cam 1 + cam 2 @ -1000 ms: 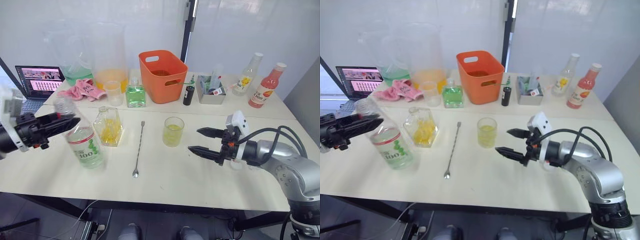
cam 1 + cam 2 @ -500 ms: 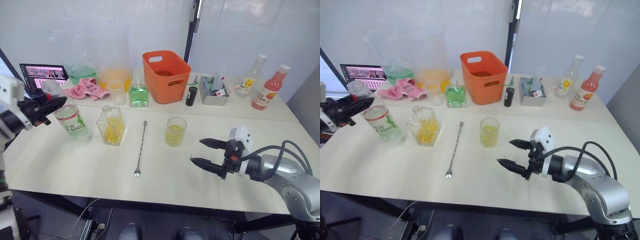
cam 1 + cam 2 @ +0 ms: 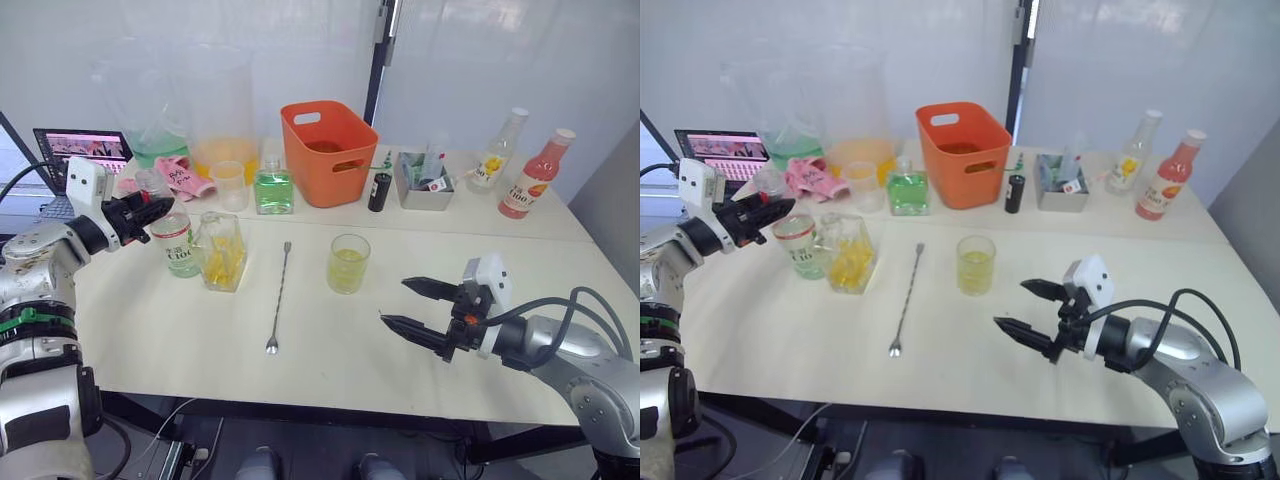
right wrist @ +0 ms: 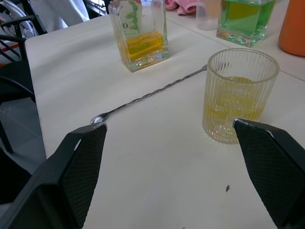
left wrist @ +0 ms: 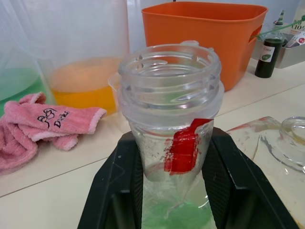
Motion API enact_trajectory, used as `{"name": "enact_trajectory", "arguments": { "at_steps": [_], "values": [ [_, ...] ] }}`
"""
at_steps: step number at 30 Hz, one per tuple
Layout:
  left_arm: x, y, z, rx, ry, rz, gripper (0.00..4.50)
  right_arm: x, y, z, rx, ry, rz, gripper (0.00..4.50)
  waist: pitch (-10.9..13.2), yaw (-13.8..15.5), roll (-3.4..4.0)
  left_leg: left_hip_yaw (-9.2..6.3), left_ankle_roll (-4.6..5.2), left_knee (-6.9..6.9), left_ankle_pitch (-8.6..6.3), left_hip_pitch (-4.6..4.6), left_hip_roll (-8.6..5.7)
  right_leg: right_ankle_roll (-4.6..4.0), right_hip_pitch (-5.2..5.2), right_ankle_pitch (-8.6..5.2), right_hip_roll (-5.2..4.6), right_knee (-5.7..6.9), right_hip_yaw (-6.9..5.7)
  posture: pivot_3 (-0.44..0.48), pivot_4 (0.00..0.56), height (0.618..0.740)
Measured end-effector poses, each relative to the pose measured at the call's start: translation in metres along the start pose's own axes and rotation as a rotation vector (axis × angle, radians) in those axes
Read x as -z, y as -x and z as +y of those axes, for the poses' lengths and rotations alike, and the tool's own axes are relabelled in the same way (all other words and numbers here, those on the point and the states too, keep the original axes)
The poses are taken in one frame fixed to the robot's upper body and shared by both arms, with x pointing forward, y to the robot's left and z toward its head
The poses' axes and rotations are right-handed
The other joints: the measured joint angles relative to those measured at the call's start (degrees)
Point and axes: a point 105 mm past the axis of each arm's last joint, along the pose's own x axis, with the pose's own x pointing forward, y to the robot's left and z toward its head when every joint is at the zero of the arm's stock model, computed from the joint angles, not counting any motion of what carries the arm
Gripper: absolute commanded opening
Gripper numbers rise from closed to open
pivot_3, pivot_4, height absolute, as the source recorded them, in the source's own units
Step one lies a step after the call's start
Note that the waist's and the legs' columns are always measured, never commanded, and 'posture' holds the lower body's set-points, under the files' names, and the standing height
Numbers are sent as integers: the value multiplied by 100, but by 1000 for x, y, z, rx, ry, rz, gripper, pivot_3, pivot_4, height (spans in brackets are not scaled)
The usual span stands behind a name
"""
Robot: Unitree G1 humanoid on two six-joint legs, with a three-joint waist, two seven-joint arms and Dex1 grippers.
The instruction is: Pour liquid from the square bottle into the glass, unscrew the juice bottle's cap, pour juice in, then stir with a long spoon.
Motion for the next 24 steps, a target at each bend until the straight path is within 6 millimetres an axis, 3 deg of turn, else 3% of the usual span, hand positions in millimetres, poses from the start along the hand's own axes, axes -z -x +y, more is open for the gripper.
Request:
{"name": "enact_trajectory", "arguments": {
  "at_steps": [7,10,16,24],
  "values": [
    [0,0,-1,3,-1,2,1310,0,1,-1,12,-9,6,4483,0,-1,0,0,0,0,0,0,0,0,1,0,0,0,0,0,150,739],
    [-1,2,-1,1,7,-3,2584,-2,2,-2,16,-12,-1,4500,0,-3,0,-1,0,0,0,0,0,0,1,0,0,0,0,0,150,739],
    [1,8,-1,-5,45,-15,4466,-2,4,-7,49,-18,4,4500,0,-7,0,-2,0,0,0,0,0,0,0,0,0,1,0,0,150,739],
    [-14,29,-2,-5,48,-49,4466,-5,8,-11,70,-11,9,4500,0,-40,0,-2,0,0,0,0,4,0,-1,0,1,2,0,0,150,739]
  ]
}}
